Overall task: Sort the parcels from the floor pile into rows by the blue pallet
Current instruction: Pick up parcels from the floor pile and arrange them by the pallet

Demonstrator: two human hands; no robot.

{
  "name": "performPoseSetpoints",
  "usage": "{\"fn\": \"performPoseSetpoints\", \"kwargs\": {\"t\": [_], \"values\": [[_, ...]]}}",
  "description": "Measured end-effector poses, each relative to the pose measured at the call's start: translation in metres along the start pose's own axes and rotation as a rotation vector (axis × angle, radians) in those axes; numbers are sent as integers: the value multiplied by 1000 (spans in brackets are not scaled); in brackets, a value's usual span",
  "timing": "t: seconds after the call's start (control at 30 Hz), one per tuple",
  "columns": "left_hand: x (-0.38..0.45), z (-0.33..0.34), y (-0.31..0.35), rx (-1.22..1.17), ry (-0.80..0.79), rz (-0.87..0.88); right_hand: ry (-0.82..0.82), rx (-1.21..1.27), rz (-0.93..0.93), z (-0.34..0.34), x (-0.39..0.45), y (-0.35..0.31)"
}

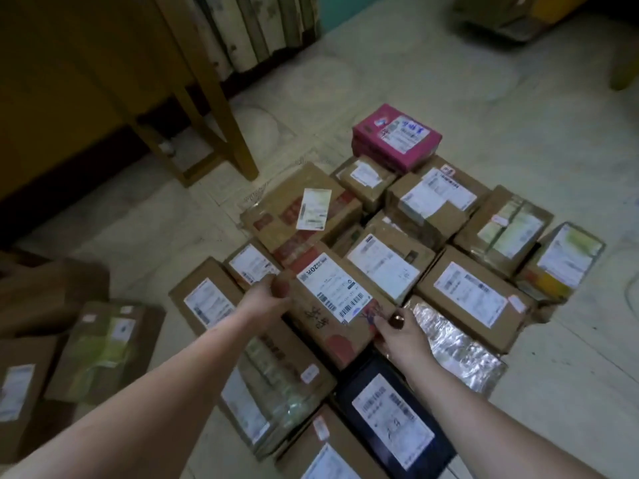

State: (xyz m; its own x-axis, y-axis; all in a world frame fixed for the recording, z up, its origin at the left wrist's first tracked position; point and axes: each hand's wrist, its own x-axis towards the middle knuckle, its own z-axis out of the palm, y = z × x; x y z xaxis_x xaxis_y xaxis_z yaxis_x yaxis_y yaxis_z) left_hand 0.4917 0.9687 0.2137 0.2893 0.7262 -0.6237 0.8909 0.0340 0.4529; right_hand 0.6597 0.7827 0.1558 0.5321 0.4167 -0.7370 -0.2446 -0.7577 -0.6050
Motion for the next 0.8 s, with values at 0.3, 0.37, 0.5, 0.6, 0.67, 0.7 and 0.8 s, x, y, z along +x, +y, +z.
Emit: {"fn": "performPoseSetpoints", "kwargs": {"t": [0.3,0.37,0.5,0.6,0.67,0.7,0.8], "values": [[-40,-20,-10,-56,-39,-75,245,-442,-33,24,-45,-53],[-66,-45,-15,-71,-6,-95,255,-599,-168,33,-71,-93],[-122,-117,-44,-154,157,-141,135,-797,-451,84,-127,-186],[-163,-164,-87,-229,283,-174,27,-858,-629,143,-177,-232],[-185,-187,-128,-259,338,-208,-53,-873,-718,187,-214,-243],[-196,-196,-152,-272,369,-234,-88,-886,-758,211,-233,-244],[-227,-215,-226,-272,389,-330,-154,-923,-856,281,-282,-232]]}}
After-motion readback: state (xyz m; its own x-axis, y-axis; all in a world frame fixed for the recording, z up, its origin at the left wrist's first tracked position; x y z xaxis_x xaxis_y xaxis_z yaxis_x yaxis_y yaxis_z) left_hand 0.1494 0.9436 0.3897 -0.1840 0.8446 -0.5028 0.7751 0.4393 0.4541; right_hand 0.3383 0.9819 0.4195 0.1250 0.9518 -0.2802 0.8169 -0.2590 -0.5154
